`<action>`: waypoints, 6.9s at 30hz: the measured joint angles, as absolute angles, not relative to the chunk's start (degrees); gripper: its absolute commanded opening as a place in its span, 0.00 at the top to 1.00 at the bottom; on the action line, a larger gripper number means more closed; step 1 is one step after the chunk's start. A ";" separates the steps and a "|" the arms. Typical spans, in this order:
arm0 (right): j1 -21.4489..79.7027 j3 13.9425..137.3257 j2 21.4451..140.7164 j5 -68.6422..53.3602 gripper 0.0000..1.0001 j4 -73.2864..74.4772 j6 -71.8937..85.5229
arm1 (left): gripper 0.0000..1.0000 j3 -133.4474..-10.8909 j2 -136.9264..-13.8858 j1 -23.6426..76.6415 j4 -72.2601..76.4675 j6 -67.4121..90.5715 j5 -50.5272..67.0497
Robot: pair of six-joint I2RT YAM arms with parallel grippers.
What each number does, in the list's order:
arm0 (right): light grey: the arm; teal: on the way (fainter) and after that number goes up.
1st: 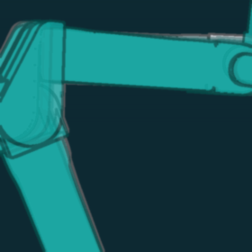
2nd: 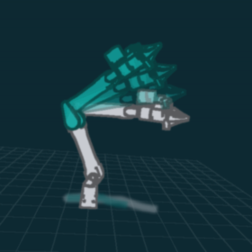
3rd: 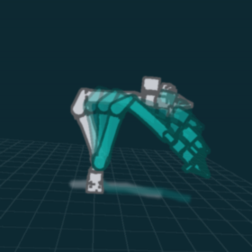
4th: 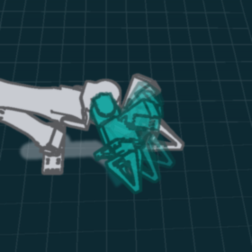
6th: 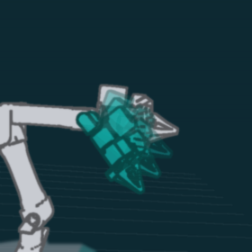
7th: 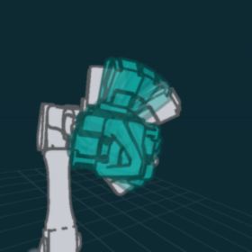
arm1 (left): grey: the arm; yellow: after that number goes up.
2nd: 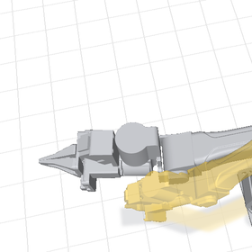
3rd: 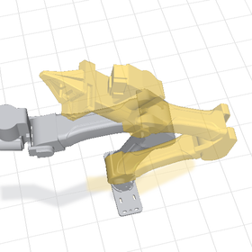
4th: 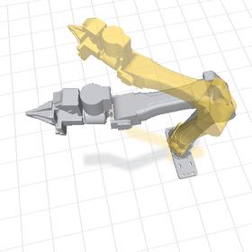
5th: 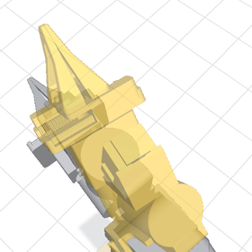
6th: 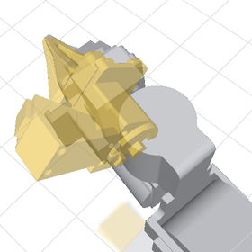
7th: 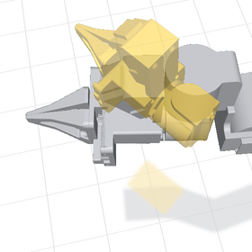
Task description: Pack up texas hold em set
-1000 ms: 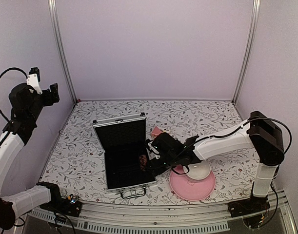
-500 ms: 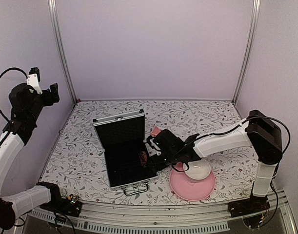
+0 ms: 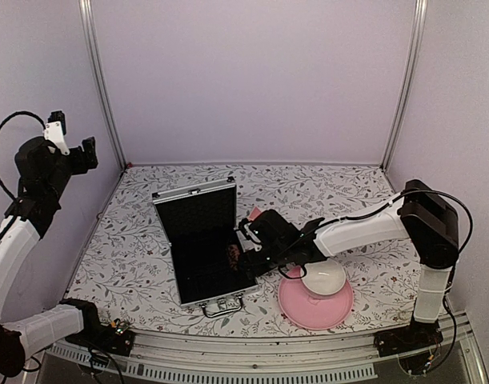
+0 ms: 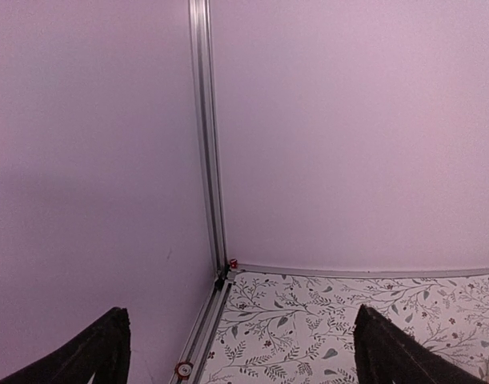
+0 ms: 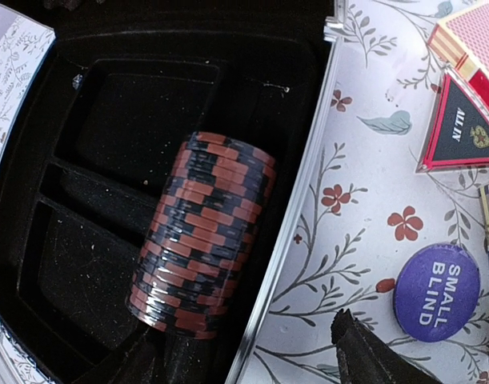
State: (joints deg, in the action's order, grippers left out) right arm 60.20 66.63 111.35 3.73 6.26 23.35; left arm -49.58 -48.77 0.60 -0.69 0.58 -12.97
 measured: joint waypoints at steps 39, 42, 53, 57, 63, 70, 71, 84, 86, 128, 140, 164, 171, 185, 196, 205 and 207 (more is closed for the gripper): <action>57.28 73.03 118.34 4.49 0.30 0.67 25.98 | 0.03 -49.21 -48.77 0.60 -0.71 0.58 -12.91; 57.14 73.71 119.07 4.58 0.31 0.32 25.96 | 0.03 -49.21 -48.77 0.60 -0.71 0.58 -12.86; 56.93 74.70 120.11 4.56 0.31 -0.73 25.67 | 0.03 -49.17 -48.77 0.60 -0.62 0.58 -12.71; 56.93 74.67 120.11 4.47 0.30 -1.45 25.61 | 0.03 -48.99 -49.43 0.60 -0.38 0.58 -12.64; 56.86 73.34 119.48 3.81 0.26 -3.99 23.92 | 0.03 -49.56 -53.19 0.60 -1.34 1.48 -11.88; 56.60 68.31 111.09 2.13 0.16 -4.38 20.25 | 0.03 -53.84 -57.47 0.64 -6.33 11.46 -7.53; 56.60 67.33 109.36 2.13 0.14 -4.34 19.99 | 0.03 -53.15 -57.21 0.64 -6.13 12.97 -6.85; 55.99 60.01 89.76 9.02 0.01 -0.56 13.45 | 0.04 -39.81 -52.80 1.56 -5.39 21.71 3.01; 54.68 59.94 87.59 9.32 0.01 -0.43 12.78 | 0.04 -39.46 -52.16 2.07 -5.30 22.15 3.95; 39.03 63.79 105.97 -3.25 0.02 11.09 3.01 | 0.03 -23.64 -51.31 4.89 20.25 19.70 -0.69; 40.32 63.81 109.10 -0.32 0.02 12.32 1.87 | 0.03 -26.28 -52.21 4.89 19.44 19.94 -0.60; 40.99 64.47 110.76 0.78 0.34 11.77 -0.51 | 0.03 -34.68 -52.58 4.89 9.80 20.38 0.64; 40.69 63.59 109.71 0.32 0.38 11.57 -0.47 | 0.03 -41.34 -52.49 4.89 4.71 20.88 2.11; 38.41 60.25 97.73 -4.73 0.46 10.15 -0.97 | 0.17 -56.07 -56.75 5.06 -5.32 21.17 14.06; 41.28 59.33 90.76 -9.89 0.48 9.82 -2.42 | 0.17 -66.63 -62.11 18.92 -16.08 20.01 21.58; 41.63 57.47 80.20 -11.29 0.49 9.76 -1.96 | 0.16 -71.96 -65.67 30.35 -19.68 20.67 28.71; 41.85 57.32 78.19 -11.31 0.49 9.80 -1.96 | 0.16 -72.55 -67.37 32.53 -20.05 21.78 30.61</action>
State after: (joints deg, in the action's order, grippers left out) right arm 41.85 57.32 78.19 -11.31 9.80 -1.96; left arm -72.55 -67.37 32.53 -20.05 21.78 30.61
